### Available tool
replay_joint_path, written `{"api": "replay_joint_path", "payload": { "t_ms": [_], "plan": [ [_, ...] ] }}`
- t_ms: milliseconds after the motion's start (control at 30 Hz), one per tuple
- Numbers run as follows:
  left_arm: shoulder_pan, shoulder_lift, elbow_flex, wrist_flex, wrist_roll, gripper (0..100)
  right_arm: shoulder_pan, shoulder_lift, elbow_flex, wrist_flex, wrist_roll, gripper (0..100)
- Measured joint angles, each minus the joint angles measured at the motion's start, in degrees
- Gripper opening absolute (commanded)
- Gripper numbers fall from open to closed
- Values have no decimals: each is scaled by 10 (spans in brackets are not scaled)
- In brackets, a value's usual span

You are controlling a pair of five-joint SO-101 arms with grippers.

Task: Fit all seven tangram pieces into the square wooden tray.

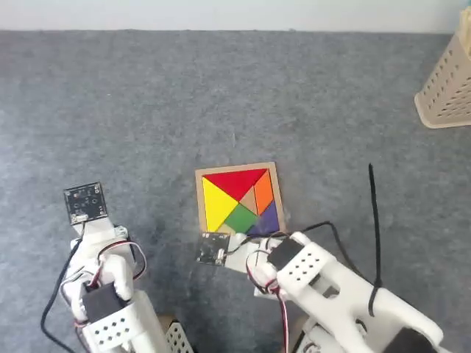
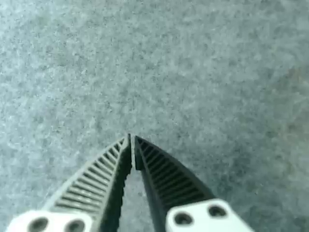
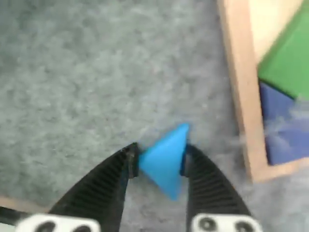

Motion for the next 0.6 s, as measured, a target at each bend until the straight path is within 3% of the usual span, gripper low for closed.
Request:
{"api": "replay_joint_path", "payload": {
  "t_ms": [333, 600],
  "plan": [
    [0, 0, 0, 0, 0, 13, 18, 1, -20, 15, -18, 7],
    [0, 0, 0, 0, 0, 13, 18, 23, -252, 156, -16, 7]
  ]
}}
